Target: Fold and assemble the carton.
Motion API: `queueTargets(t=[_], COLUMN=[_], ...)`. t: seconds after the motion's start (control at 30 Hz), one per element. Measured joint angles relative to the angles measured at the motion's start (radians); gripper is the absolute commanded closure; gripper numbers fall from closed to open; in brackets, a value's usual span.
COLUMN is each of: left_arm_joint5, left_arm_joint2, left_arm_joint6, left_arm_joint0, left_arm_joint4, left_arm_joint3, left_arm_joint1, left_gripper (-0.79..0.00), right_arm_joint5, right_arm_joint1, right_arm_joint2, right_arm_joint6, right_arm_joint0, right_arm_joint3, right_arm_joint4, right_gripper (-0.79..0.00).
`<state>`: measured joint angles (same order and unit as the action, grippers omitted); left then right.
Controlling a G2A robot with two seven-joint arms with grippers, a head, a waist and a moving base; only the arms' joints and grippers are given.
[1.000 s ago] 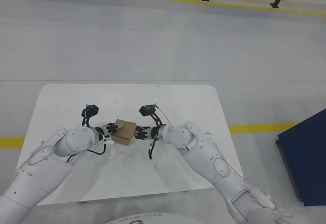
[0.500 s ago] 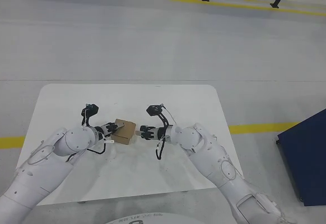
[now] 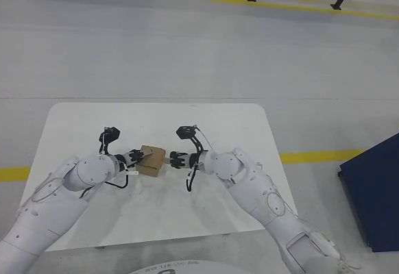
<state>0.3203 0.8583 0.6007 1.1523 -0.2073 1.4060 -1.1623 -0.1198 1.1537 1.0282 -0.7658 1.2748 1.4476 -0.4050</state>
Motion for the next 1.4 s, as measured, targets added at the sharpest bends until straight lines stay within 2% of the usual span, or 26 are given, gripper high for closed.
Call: queueTargets(t=[0.07, 0.17, 0.57, 1.13, 1.33, 1.4], left_arm_joint5=[-0.007, -0.013, -0.020, -0.030, -0.031, -0.033], left_arm_joint2=[0.004, 0.009, 0.025, 0.030, 0.026, 0.027], left_arm_joint6=[0.004, 0.006, 0.021, 0.044, 0.046, 0.047], left_arm_joint0=[0.003, 0.005, 0.011, 0.013, 0.009, 0.008], left_arm_joint4=[0.005, 0.009, 0.010, 0.015, 0.012, 0.013], left_arm_joint3=[0.001, 0.001, -0.003, -0.016, -0.024, -0.026], left_arm_joint1=[-0.001, -0.002, -0.005, -0.013, -0.017, -0.019], left_gripper=[-0.767, -0.782, -0.720, -0.696, -0.699, -0.699], right_arm_joint5=[-0.001, -0.002, 0.041, 0.074, 0.066, 0.064], right_arm_joint1=[0.000, -0.001, 0.006, 0.023, 0.027, 0.027], right_arm_joint2=[0.001, 0.003, -0.026, -0.081, -0.091, -0.092], right_arm_joint6=[0.002, 0.003, -0.004, -0.006, -0.004, -0.003], right_arm_joint0=[0.000, 0.000, -0.023, -0.066, -0.073, -0.074], right_arm_joint3=[-0.002, -0.003, -0.008, -0.035, -0.040, -0.043], right_arm_joint4=[0.002, 0.006, -0.005, -0.018, -0.017, -0.014], right_gripper=[-0.286, -0.292, -0.311, -0.323, -0.385, -0.443])
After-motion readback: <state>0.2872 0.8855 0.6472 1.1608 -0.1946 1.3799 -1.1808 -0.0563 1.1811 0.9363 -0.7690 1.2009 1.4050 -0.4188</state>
